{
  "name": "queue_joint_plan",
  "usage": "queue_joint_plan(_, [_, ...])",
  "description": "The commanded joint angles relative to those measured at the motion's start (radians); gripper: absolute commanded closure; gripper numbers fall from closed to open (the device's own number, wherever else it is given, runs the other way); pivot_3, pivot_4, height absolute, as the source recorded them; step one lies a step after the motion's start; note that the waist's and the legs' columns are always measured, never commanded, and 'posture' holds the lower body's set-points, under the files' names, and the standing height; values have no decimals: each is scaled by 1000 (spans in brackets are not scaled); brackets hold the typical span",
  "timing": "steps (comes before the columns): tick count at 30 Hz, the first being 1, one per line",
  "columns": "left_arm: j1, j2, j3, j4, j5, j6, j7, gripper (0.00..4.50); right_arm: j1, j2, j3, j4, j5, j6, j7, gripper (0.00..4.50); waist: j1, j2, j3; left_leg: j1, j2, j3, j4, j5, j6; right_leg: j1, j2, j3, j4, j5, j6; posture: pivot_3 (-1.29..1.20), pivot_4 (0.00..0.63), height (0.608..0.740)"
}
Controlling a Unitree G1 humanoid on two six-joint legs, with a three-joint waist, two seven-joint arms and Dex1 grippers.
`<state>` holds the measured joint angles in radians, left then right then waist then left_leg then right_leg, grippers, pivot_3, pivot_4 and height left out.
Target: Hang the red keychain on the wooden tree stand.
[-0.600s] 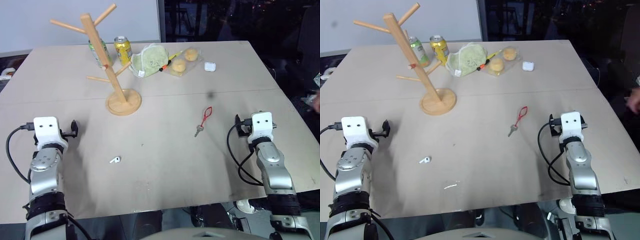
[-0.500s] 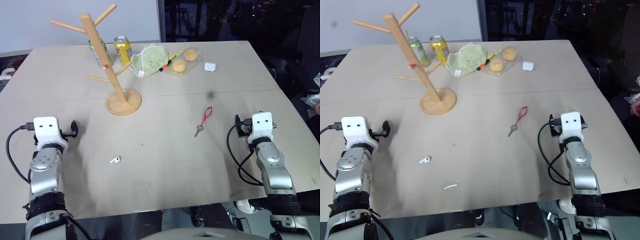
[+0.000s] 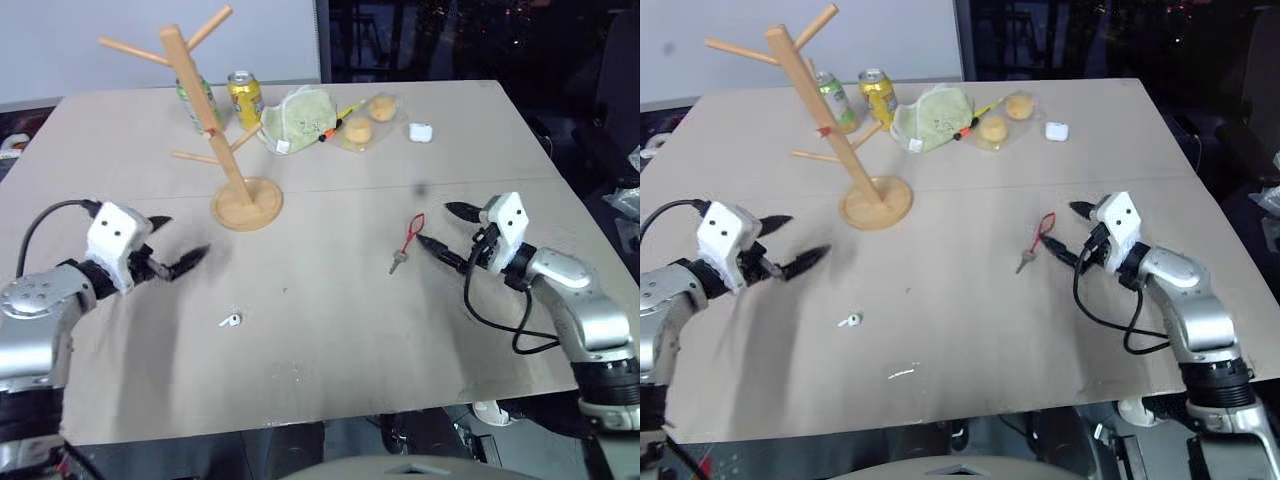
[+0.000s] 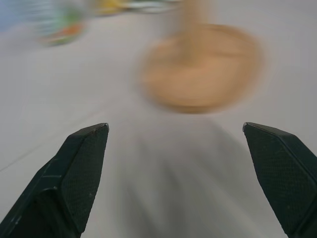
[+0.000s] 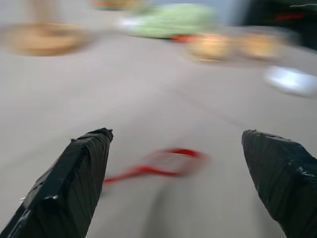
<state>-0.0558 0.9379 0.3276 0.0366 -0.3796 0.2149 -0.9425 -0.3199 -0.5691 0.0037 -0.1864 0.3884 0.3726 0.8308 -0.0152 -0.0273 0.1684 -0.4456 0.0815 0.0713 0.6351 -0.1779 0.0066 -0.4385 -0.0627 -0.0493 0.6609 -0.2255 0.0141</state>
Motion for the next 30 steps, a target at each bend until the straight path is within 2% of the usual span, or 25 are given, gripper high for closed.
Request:
queue_joint_plan(1, [46, 69, 25, -112, -57, -3, -153, 0, -54, -58, 34, -76, 95, 35, 177, 16, 1, 0, 0, 0, 0, 0, 0, 0, 0, 0, 0, 0, 0, 0, 0, 0, 150, 740])
queue_joint_plan(6, [113, 115, 52, -165, -74, -48, -295, 0, -110, -64, 91, -91, 130, 55, 274, 16, 3, 0, 0, 0, 1, 0, 0, 0, 0, -1, 0, -1, 1, 0, -1, 0, 150, 740])
queue_joint_plan(13, [181, 128, 52, -190, -71, -112, -425, 0, -160, -17, 157, -103, 136, 60, 313, 16, 8, 1, 1, -2, 1, 0, 0, 0, 0, -3, 0, -2, 0, 0, -1, 0, 150, 740])
queue_joint_plan(30, [178, 17, -90, -33, 60, -309, -401, 0, -183, 78, 195, -131, 146, 27, 335, 16, 7, 1, 1, -2, 2, 1, 0, 0, 0, -3, 0, -2, 0, 0, -1, 0, 150, 740])
